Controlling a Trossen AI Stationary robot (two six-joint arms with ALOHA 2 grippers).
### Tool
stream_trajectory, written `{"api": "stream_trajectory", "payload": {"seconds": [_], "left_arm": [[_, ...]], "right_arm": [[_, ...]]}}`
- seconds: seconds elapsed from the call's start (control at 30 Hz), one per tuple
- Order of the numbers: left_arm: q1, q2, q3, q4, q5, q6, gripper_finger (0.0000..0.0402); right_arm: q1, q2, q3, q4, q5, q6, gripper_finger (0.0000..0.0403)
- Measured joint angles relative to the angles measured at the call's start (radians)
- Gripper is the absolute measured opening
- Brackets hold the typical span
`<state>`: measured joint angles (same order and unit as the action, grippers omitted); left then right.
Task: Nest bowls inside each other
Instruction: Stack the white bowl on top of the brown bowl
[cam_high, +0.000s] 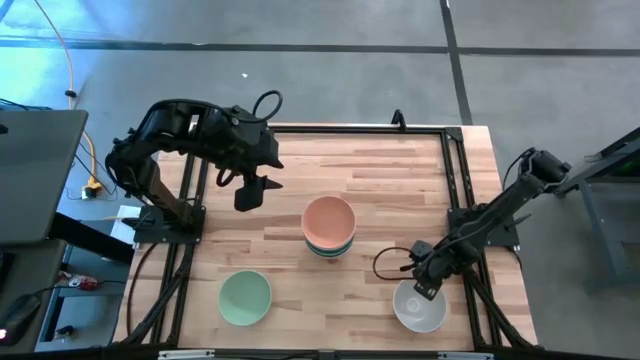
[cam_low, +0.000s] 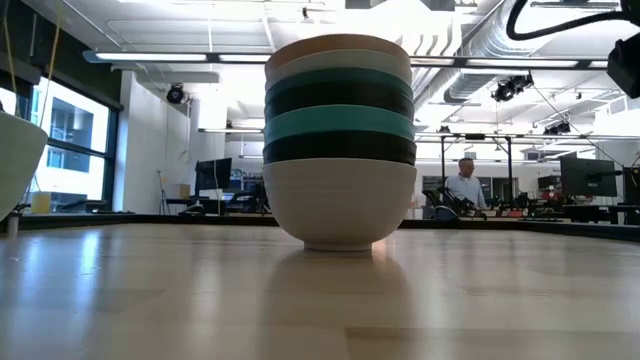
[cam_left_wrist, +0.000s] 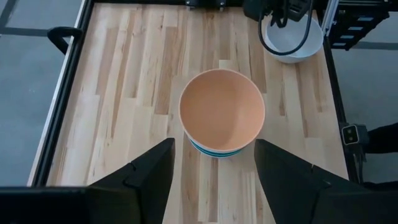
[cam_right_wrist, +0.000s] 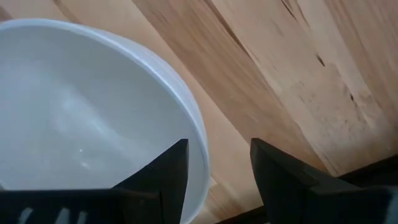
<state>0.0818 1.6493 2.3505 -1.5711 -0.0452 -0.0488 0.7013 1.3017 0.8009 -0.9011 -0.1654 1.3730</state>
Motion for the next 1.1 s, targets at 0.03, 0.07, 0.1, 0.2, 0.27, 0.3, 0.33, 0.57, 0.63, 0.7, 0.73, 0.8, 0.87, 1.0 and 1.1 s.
{"api": "stream_trajectory", "payload": {"seconds": [0.03,0.07,0.1,0.2,0.27,0.3,0.33,0.57,0.63,0.7,0.73,0.8,0.87,1.0,1.1], "left_arm": [[0.0,0.0,0.0,0.0,0.0,0.0,0.0211],[0.0,0.0,0.0,0.0,0.0,-0.001,0.0211],[0.0,0.0,0.0,0.0,0.0,-0.001,0.0211],[0.0,0.0,0.0,0.0,0.001,-0.001,0.0211],[0.0,0.0,0.0,0.0,0.001,-0.003,0.0211],[0.0,0.0,0.0,0.0,0.003,-0.003,0.0211],[0.0,0.0,0.0,0.0,0.006,-0.003,0.0211],[0.0,0.0,0.0,0.0,0.012,-0.002,0.0211],[0.0,0.0,0.0,0.0,0.012,-0.001,0.0211],[0.0,0.0,0.0,0.0,0.012,0.0,0.0211],[0.0,0.0,0.0,0.0,0.013,0.0,0.0211],[0.0,0.0,0.0,0.0,0.013,0.0,0.0211],[0.0,0.0,0.0,0.0,0.014,0.0,0.0211],[0.0,0.0,0.0,0.0,0.024,0.008,0.0211],[0.0,0.0,0.0,0.0,0.039,0.01,0.0211]], "right_arm": [[0.002,0.007,0.0,0.001,0.001,0.003,0.0165],[0.002,0.014,0.0,0.001,0.001,0.006,0.0163],[0.002,0.021,0.0,0.001,0.001,0.007,0.0159],[0.002,0.037,0.0,0.005,0.004,0.007,0.0136],[0.002,0.041,0.0,0.012,0.004,0.007,0.0112],[0.002,0.041,0.0,0.015,0.004,0.007,0.0097],[0.002,0.041,0.0,0.018,0.004,0.007,0.0081],[0.002,0.038,0.023,0.016,0.003,-0.015,0.0013],[0.002,0.038,0.033,-0.003,-0.003,-0.016,0.001],[0.001,0.038,0.047,-0.012,-0.012,-0.019,0.0004],[0.001,0.038,0.055,-0.019,-0.013,-0.019,0.0004],[0.0,0.038,0.075,-0.042,-0.02,-0.019,0.0003],[0.0,0.038,0.1,-0.068,-0.019,-0.019,0.0002],[-0.001,0.038,0.158,-0.136,-0.02,-0.019,0.0001],[-0.001,0.038,0.216,-0.19,-0.02,-0.011,0.0001]]}}
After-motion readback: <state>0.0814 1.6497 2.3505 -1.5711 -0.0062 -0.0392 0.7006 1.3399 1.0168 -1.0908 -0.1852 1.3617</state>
